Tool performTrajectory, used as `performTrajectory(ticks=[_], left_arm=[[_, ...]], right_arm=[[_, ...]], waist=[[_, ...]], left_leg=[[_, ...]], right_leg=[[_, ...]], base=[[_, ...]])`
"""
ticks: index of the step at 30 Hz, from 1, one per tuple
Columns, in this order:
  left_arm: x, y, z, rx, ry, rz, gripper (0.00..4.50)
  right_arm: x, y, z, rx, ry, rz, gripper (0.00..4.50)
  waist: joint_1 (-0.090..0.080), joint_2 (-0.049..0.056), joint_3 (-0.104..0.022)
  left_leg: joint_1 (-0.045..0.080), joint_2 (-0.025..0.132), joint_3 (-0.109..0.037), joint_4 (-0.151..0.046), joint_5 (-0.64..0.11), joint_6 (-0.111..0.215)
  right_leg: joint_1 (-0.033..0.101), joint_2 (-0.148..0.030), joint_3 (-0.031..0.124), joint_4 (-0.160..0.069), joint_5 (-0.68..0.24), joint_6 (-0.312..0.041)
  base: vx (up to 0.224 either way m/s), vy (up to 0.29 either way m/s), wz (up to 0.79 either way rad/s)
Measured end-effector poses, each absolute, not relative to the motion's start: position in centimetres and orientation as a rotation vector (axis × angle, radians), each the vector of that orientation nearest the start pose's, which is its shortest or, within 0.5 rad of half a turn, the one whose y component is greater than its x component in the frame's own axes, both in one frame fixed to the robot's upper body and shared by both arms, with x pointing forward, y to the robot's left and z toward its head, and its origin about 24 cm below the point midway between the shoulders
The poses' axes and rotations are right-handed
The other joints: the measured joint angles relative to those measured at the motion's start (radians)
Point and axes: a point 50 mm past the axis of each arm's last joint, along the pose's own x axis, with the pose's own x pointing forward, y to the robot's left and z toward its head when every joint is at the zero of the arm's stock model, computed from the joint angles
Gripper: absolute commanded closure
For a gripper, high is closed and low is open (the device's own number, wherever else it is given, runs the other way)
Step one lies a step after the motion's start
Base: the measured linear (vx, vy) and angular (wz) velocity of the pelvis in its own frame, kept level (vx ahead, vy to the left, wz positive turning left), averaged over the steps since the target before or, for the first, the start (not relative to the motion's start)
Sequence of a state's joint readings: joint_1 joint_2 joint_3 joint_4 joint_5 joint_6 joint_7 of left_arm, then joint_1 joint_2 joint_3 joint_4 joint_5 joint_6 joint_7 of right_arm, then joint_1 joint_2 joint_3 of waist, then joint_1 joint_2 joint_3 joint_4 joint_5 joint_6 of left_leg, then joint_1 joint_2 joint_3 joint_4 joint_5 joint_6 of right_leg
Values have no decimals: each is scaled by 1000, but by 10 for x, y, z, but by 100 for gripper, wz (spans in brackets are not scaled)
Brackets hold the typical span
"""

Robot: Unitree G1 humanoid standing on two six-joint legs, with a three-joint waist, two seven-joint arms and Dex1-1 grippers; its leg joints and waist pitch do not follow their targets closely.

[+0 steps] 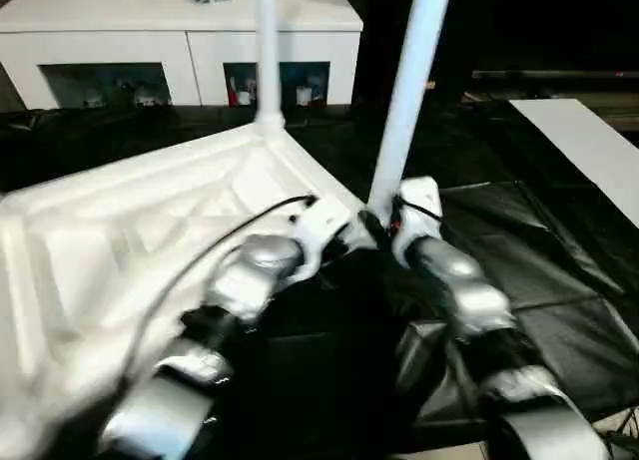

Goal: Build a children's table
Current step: Rotate leg to tighten

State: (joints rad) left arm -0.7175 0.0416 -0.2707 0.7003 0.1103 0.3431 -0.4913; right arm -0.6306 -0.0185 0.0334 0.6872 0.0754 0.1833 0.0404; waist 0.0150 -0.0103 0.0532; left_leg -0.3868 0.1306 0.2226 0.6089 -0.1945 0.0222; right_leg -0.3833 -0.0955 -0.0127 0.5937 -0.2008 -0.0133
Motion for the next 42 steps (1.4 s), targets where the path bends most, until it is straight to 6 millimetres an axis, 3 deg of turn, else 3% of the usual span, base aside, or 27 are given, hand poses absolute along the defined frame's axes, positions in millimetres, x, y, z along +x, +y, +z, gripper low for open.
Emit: performTrajectory(ticks=[2,4,6,12,20,23,28,40,42], left_arm=[[347,51,50,361,420,-769,450],[347,53,51,365,419,-772,450],[348,57,51,371,419,-778,450],[349,70,54,388,416,-796,450],[337,95,58,420,429,-981,450],[324,107,59,417,440,-1121,450],[309,118,63,450,476,-1280,450],[306,116,64,441,494,-1311,450],[306,116,64,440,495,-1313,450]], right_arm=[[356,-93,50,-8,256,211,231],[356,-95,50,2,239,234,171],[352,-96,49,-15,212,275,172],[350,-106,61,-73,163,365,108],[326,-150,59,-182,249,623,108],[303,-165,59,-250,306,835,108],[282,-160,68,-239,322,1069,108],[286,-158,70,-272,334,1096,108],[287,-157,68,-248,333,1088,144]], waist=[[0,0,0],[2,0,0],[4,0,0],[-6,0,0],[-4,-1,1],[15,-1,1],[30,-1,1],[30,-2,2],[30,-2,1]], left_leg=[[0,0,0,-1,0,0],[0,0,-1,-2,0,0],[0,1,-1,-3,0,0],[-2,3,-1,-4,0,-1],[-6,3,0,-5,0,-1],[-9,4,0,-5,0,0],[-10,5,2,-4,0,-1],[-12,5,5,0,0,-1],[-12,5,5,0,0,0]], right_leg=[[0,0,-1,0,1,1],[0,0,-1,1,3,2],[0,0,-2,1,5,3],[-4,1,-3,1,7,7],[-7,1,-3,-1,7,7],[-11,1,-3,0,7,7],[-12,1,-3,2,7,7],[-12,1,-1,2,9,4],[-12,1,-1,2,9,4]], base=[[0,0,0],[0,0,0],[0,0,0],[0,0,0],[0,0,0],[0,0,0],[0,0,0],[0,0,0],[0,0,0]])
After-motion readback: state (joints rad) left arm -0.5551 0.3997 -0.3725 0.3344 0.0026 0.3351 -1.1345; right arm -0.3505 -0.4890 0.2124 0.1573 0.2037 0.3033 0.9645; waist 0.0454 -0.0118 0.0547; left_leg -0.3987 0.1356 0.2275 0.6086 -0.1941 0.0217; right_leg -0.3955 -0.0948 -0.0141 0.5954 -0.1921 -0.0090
